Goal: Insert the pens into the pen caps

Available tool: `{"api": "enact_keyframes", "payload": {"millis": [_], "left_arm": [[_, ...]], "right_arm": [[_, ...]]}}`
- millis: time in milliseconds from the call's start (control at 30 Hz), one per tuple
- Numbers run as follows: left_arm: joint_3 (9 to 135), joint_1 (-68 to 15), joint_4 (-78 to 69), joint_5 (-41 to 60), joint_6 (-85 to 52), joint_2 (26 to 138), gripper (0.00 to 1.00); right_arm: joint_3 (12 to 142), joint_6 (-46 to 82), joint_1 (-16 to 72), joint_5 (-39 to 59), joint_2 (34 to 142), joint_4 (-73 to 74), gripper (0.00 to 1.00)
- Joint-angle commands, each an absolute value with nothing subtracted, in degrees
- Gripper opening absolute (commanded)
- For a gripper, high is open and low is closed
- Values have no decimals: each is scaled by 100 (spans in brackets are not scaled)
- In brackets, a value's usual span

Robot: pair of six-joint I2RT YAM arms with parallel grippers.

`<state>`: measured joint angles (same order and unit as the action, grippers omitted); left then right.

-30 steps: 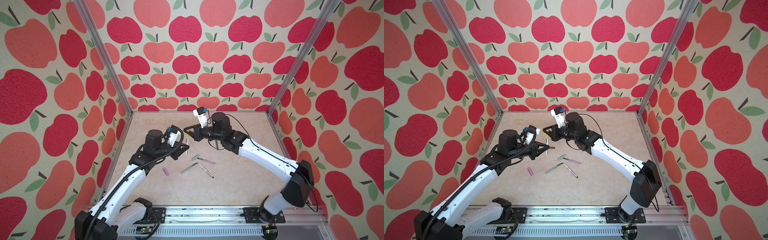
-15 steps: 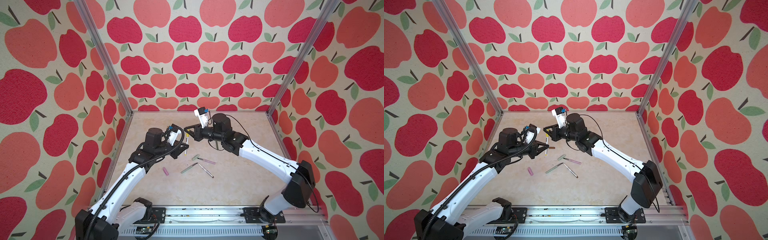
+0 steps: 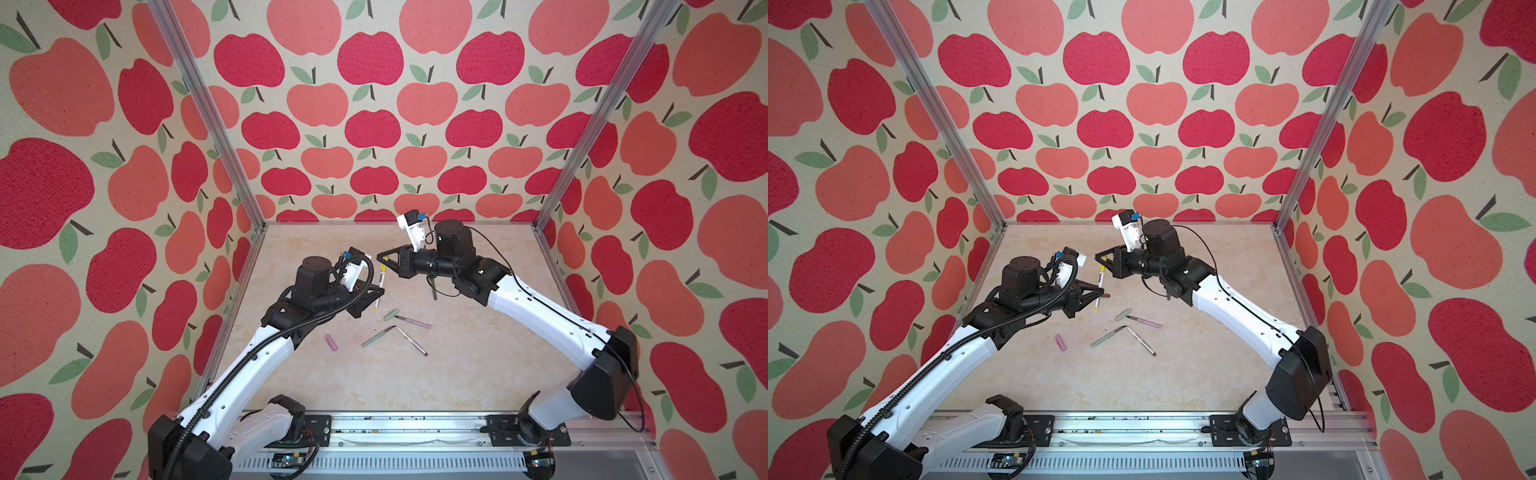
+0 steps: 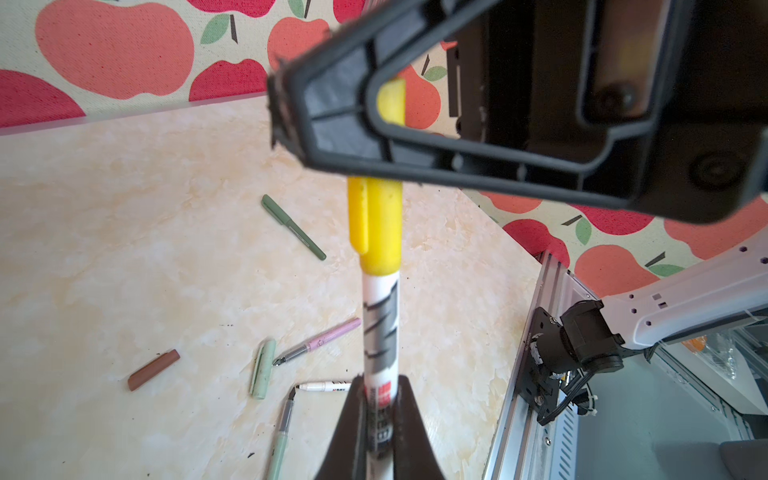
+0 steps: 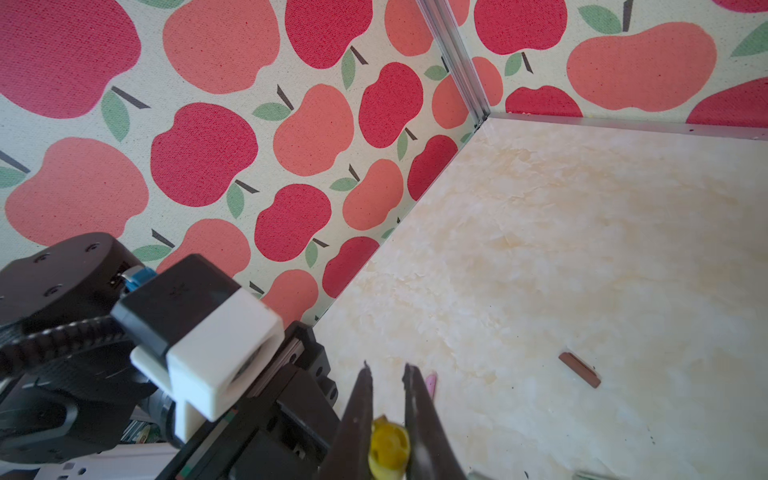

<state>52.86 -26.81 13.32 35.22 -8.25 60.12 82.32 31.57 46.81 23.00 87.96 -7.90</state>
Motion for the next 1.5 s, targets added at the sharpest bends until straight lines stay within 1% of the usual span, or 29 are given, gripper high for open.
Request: {"api": "enact_keyframes", "payload": {"millis": [0, 33, 100, 200, 333, 467, 567, 700, 800, 933, 1000, 1200, 1467], "left_arm": [[5325, -2870, 166, 3025, -1074, 5918, 0], [5271, -2931, 201, 3008, -1145, 5939, 0], [5162, -3067, 226, 2930, -1295, 5963, 0], [5112, -3259, 233, 2800, -1485, 6030, 0], [5216, -3567, 257, 2642, -1621, 6318, 0], [5501, -3783, 461, 2353, -1872, 6874, 0], [5837, -3914, 713, 1860, -2377, 7401, 0], [6485, -4018, 1388, 1062, -3322, 8242, 0], [7026, -4061, 1813, 933, -3755, 8895, 0], [8012, -4081, 2667, 840, -3990, 9916, 0], [8579, -4080, 3176, 809, -4045, 10464, 0], [10048, -4080, 4088, 935, -4069, 11964, 0], [11248, -4067, 4714, 905, -4018, 13171, 0]], "right_arm": [[8380, 3034, 4649, 2896, 8725, -2083, 16], [8439, 3017, 4605, 2892, 8673, -2076, 20], [8515, 2982, 4500, 2885, 8514, -2049, 31], [8454, 2944, 4325, 2784, 8231, -2039, 45], [8147, 3004, 4030, 2789, 7831, -1871, 52], [7910, 3015, 3802, 2841, 7427, -1786, 55], [7671, 2943, 3634, 2669, 7046, -1853, 56], [7189, 2872, 3413, 1740, 6530, -2195, 57], [6826, 3010, 3123, 1012, 6226, -2610, 57], [6332, 3227, 2617, 676, 5792, -2892, 57], [6140, 3281, 2403, 659, 5603, -2950, 57], [5734, 3330, 2005, 756, 5272, -3094, 58], [5345, 3332, 1732, 1056, 5077, -3035, 58]]}}
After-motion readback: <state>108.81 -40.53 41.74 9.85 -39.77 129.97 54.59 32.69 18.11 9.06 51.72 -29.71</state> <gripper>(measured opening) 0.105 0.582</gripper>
